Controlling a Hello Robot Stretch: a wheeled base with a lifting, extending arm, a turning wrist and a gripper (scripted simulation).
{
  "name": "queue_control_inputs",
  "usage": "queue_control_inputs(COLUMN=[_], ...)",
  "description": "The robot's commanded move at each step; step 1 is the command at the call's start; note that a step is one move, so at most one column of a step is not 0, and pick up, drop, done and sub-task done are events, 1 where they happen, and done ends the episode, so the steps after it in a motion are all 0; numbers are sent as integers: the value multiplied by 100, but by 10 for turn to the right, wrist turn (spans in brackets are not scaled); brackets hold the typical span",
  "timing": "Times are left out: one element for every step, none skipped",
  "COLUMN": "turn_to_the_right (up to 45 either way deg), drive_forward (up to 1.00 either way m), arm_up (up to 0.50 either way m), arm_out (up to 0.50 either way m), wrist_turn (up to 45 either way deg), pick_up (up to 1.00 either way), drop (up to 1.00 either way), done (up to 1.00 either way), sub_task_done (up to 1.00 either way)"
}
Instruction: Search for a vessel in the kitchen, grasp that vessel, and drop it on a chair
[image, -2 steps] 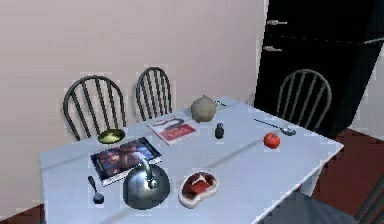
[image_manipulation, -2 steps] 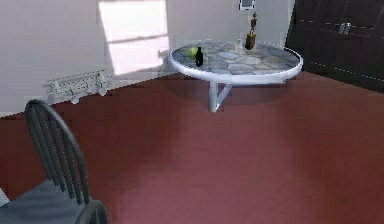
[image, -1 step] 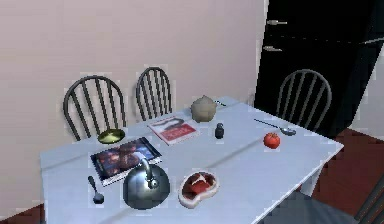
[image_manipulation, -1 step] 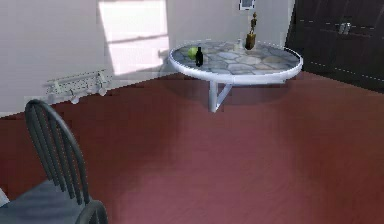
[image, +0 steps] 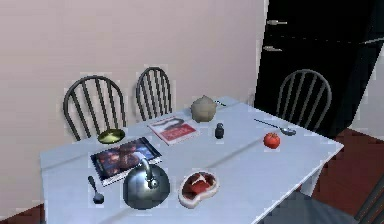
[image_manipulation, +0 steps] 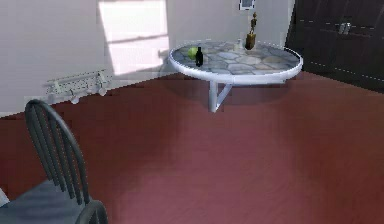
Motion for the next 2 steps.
queue_control_inputs(turn_to_the_right=[150, 30], drive_forward=[0, 0], arm_up=[0, 0], arm_out=[0, 0], wrist_turn=[0, 0], pick_up=[0, 0], drop=[0, 0], done=[0, 0], sub_task_done=[0, 0])
